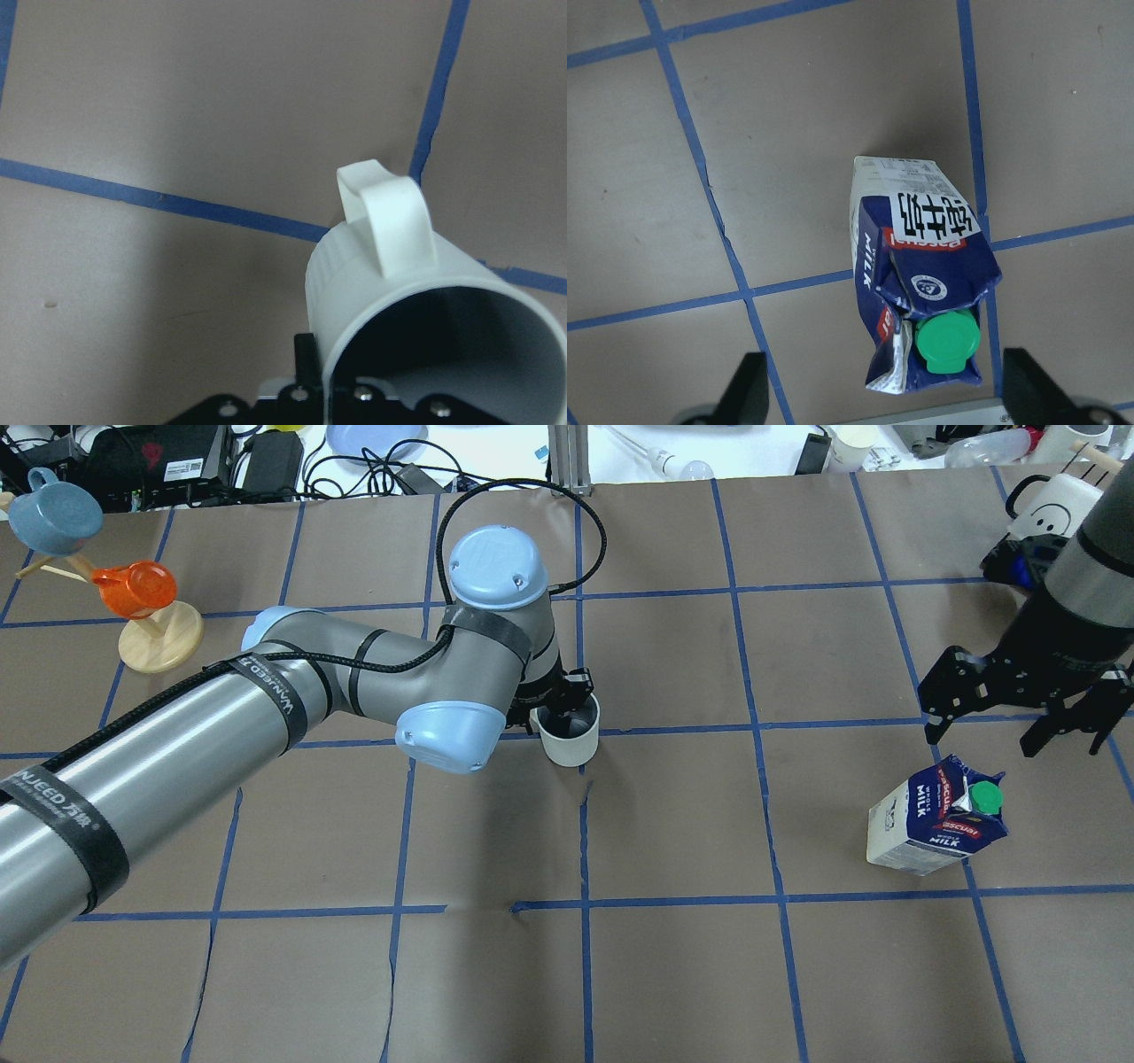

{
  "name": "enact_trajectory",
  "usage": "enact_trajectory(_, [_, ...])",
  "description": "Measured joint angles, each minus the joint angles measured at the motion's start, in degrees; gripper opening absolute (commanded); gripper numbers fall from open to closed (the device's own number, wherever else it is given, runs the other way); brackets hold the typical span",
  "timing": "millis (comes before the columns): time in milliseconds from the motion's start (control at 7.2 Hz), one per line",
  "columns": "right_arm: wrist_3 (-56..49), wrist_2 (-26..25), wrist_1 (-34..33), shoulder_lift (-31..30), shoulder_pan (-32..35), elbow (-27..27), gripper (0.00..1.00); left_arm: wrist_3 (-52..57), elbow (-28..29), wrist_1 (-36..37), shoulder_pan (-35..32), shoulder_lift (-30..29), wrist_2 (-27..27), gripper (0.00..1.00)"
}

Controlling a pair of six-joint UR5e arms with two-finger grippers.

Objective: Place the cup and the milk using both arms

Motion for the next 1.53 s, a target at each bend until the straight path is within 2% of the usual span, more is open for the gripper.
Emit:
enact_trajectory(139, [-0.52,-0.34,-1.63,-0.64,-0.66,2.32,0.93,0.51,0.84,-0.04,0.88,0.85,-0.15,0.78])
enact_trajectory(278, [-1.44,-0.5,-2.65,-0.95,-1.62,3.88,0.92,2.47,2.05,-0.6,2.63,2.13,-0.33,0.81])
enact_trajectory(417, [-2.49,-0.55,-3.39,-1.17,-2.61,5.01,0.92,7.39,3.34,-2.48,5.79,4.29,-0.84,0.89])
enact_trajectory(833, [-4.42,-1.08,-6.56,-1.45,-4.34,8.84,0.88,27.78,6.69,-15.68,17.88,12.8,-1.79,0.93])
enact_trajectory(972, [-4.66,-1.85,-8.95,-1.47,-4.79,10.71,0.83,30.16,7.99,-20.2,19.43,15.47,-1.67,0.93])
enact_trajectory(1111, [-4.76,-2.25,-10.95,-1.48,-5.06,11.98,0.73,31.11,8.65,-22.51,20.06,17.54,-1.15,0.96])
enact_trajectory(1389, [-4.81,-2.31,-12.43,-1.46,-5.2,12.71,0.62,31.63,8.16,-24.08,20.24,20.37,-0.16,1.0])
enact_trajectory(1528, [-4.79,-2.19,-12.59,-1.46,-5.22,12.69,0.46,31.67,7.63,-24.16,20.26,21.17,-0.05,1.0])
